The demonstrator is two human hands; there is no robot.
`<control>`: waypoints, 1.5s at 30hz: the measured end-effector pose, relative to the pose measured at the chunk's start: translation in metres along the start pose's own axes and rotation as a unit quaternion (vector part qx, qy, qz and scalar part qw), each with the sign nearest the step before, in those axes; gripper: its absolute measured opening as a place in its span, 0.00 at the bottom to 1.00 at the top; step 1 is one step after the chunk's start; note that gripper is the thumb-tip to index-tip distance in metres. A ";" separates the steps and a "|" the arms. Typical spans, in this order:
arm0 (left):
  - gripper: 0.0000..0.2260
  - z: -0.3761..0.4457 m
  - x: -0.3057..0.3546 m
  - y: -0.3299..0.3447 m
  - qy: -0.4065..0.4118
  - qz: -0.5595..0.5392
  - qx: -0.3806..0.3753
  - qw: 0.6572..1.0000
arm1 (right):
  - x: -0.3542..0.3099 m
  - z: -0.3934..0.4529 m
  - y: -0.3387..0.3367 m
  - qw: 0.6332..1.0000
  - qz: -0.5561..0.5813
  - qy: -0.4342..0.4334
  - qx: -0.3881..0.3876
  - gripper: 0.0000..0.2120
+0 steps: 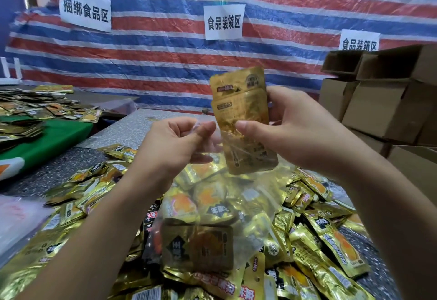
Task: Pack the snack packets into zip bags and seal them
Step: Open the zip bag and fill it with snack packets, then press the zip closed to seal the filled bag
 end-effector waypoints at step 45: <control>0.21 -0.024 0.034 0.002 0.097 -0.004 -0.001 0.995 | -0.031 -0.007 -0.013 0.980 -0.126 -0.156 -0.016 0.09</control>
Point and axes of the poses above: each hand's wrist, its own z-axis towards the middle knuckle, its own y-axis out of the palm, x = y × z, the point moved 7 cm from there along z, towards the middle knuckle, and after that the axes turned 10 degrees about -y, right-handed, at the moved point
